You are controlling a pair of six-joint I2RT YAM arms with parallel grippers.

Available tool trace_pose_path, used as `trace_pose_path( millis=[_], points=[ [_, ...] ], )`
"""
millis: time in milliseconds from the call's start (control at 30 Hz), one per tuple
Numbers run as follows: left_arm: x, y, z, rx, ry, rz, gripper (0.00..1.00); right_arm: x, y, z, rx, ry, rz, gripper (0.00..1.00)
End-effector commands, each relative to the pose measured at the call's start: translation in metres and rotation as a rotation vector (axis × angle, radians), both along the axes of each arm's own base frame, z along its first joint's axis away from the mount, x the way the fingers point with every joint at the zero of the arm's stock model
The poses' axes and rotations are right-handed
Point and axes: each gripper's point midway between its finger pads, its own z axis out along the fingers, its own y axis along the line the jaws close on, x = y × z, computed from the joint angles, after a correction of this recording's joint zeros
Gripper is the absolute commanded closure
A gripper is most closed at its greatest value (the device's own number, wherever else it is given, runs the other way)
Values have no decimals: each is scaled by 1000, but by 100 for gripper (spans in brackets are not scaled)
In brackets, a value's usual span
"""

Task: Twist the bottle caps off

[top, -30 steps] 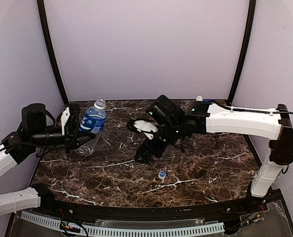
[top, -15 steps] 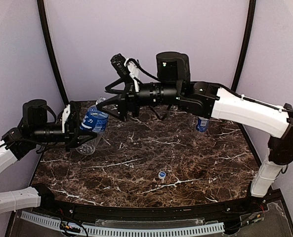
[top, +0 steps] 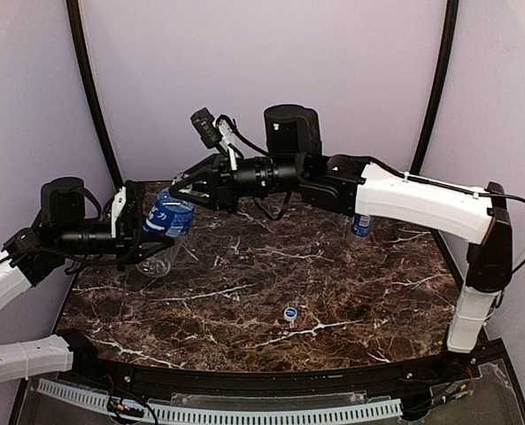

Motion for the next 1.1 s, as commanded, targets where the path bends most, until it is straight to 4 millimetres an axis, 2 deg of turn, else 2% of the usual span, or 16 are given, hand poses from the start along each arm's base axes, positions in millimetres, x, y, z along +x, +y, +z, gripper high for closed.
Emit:
trace_pose_path(
  millis=[0, 33, 67, 100, 167, 267, 367, 400, 433, 467, 500, 600, 733, 800, 900, 1067],
  points=[
    [-4, 1, 8, -18, -23, -7, 68, -6, -3, 6, 22, 11, 47, 100],
    [-3, 2, 5, -15, -17, 2, 48, -5, -4, 5, 15, 11, 45, 100],
    [-3, 3, 6, -21, -27, 10, 35, -2, -5, 3, 7, 12, 37, 100],
    [-1, 5, 0, -18, -20, 33, 10, 1, -6, 1, -5, 15, 25, 100],
    [2, 10, -9, -12, -19, 78, 2, 15, -10, -4, -48, 9, -39, 100],
    [5, 23, -28, 16, -15, 151, 1, 51, -25, -20, -161, -21, -212, 100],
    [14, 44, -37, 10, -40, 272, 1, 107, -53, -48, -307, -93, -491, 100],
    [16, 49, -48, 11, -23, 297, 1, 128, -65, -59, -354, -120, -580, 100],
    [20, 58, -45, -22, -29, 347, 1, 151, -80, -71, -397, -141, -665, 100],
    [22, 63, -58, -37, 20, 381, 1, 169, -91, -81, -428, -141, -724, 100],
    [26, 73, -56, -69, 13, 428, 1, 185, -101, -90, -450, -137, -771, 100],
    [31, 90, -82, -127, 106, 525, 1, 224, -120, -113, -469, -118, -861, 100],
    [52, 132, -97, -212, 150, 750, 1, 253, -128, -133, -466, -131, -903, 100],
    [58, 147, -95, -223, 129, 827, 1, 265, -130, -147, -474, -129, -910, 100],
    [58, 154, -94, -238, 116, 850, 1, 276, -138, -167, -482, -97, -920, 100],
    [58, 159, -91, -255, 82, 860, 1, 276, -143, -188, -488, -77, -918, 100]
  ],
)
